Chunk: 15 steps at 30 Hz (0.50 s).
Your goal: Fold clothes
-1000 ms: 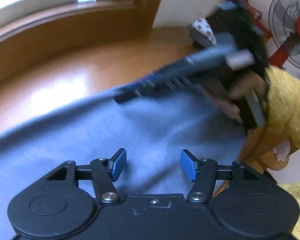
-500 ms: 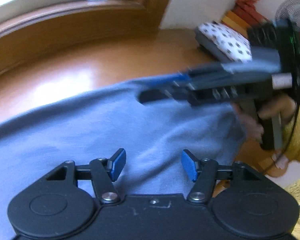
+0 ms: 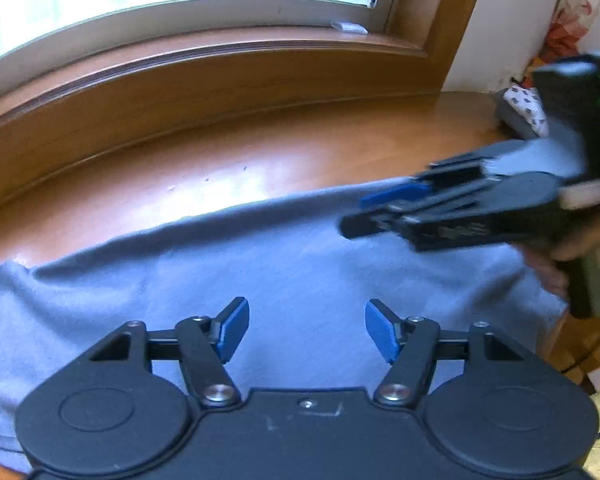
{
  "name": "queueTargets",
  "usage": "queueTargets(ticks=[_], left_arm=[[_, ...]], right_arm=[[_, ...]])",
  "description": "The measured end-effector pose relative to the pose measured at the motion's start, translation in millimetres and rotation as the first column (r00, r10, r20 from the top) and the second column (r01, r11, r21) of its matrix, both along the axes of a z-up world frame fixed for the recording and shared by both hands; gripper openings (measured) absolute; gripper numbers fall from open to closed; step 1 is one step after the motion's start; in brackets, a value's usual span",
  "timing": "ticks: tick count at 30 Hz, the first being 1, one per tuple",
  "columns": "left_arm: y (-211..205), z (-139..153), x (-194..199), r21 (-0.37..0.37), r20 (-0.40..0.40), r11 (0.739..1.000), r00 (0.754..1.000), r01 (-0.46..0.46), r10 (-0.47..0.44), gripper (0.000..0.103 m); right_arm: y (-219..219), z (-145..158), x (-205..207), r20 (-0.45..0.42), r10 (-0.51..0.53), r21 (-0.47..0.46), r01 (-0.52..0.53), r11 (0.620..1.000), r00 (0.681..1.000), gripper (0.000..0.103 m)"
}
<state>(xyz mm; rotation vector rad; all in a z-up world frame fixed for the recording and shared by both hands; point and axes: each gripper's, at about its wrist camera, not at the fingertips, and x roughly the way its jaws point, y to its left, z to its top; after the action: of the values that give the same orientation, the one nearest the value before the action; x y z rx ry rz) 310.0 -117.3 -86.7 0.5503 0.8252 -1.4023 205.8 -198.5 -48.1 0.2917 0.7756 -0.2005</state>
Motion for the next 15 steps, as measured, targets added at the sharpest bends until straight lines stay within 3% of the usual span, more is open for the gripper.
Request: queueTargets(ticks=[6, 13, 15], left_arm=[[15, -9, 21, 0.001, -0.044, 1.000, 0.999, 0.002, -0.002, 0.062], [18, -15, 15, 0.013, -0.035, 1.000, 0.999, 0.004, -0.004, 0.065], [17, -10, 14, -0.007, -0.042, 1.000, 0.999, -0.002, 0.002, 0.065]], right_arm=[[1, -14, 31, -0.016, -0.112, -0.049, 0.111, 0.993, 0.994, 0.031], [20, -4, 37, -0.057, -0.148, -0.184, 0.135, 0.974, 0.987, 0.033], [30, 6, 20, -0.027, -0.161, -0.199, 0.152, 0.968, 0.987, 0.042]])
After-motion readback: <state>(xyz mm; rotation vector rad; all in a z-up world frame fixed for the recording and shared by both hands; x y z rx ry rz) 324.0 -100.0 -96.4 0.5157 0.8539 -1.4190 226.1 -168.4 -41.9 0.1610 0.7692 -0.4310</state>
